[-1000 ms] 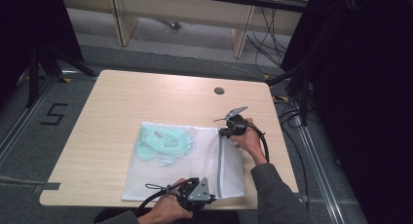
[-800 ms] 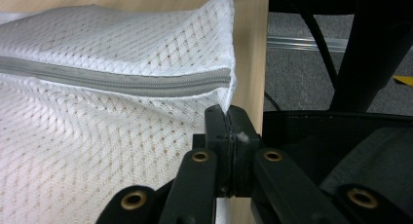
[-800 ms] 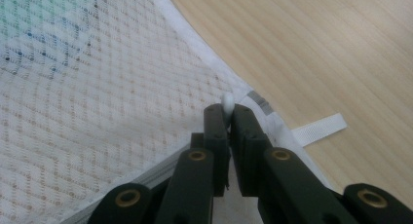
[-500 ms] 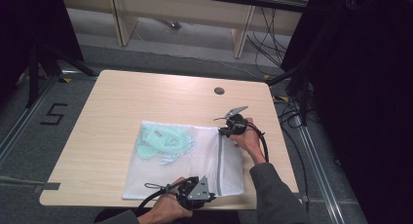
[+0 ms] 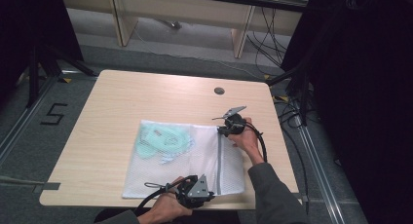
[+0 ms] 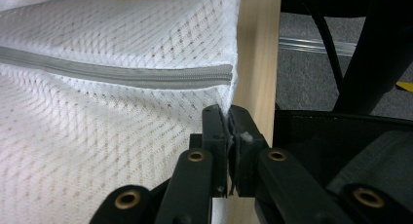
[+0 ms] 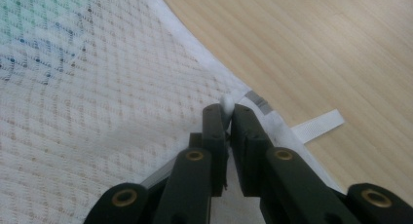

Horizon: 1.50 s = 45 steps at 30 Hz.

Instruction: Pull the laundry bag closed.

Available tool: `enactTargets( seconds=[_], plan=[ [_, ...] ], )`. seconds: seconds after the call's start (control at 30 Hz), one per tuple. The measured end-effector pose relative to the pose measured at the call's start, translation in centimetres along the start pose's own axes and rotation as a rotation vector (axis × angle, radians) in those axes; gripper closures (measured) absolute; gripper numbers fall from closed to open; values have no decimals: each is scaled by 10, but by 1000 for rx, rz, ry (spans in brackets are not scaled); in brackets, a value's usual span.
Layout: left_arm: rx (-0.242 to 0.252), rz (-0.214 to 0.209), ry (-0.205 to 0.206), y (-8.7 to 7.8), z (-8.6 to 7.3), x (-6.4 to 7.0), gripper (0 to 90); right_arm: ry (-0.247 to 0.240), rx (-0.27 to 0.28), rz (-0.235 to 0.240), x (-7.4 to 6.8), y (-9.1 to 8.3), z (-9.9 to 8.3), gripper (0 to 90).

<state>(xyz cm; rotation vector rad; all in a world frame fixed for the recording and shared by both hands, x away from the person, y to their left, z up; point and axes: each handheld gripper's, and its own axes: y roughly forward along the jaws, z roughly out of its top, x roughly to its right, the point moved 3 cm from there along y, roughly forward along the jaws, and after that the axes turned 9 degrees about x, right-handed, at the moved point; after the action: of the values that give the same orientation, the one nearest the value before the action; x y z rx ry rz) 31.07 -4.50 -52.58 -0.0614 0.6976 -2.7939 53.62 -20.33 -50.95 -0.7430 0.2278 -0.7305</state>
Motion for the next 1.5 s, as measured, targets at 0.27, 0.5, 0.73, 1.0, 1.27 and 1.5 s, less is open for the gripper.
enactTargets(
  seconds=[0.27,0.5,0.73,1.0,1.27,1.5],
  plan=[
    [11,16,-39,-2,2,-5,724,15,1,-23,-2,1,3,679],
    [-6,-1,-44,-13,4,-12,571,45,36,-47,-7,-5,10,499],
    [25,59,-88,-35,8,-27,446,56,52,-50,-14,-24,13,443],
    [35,129,-122,-56,6,-44,389,61,68,-5,-21,-41,12,430],
    [52,199,-155,-87,-2,-61,354,60,119,13,-35,-58,2,402],
    [64,252,-178,-120,-10,-72,333,76,129,31,-46,-75,-15,382]
  ],
)
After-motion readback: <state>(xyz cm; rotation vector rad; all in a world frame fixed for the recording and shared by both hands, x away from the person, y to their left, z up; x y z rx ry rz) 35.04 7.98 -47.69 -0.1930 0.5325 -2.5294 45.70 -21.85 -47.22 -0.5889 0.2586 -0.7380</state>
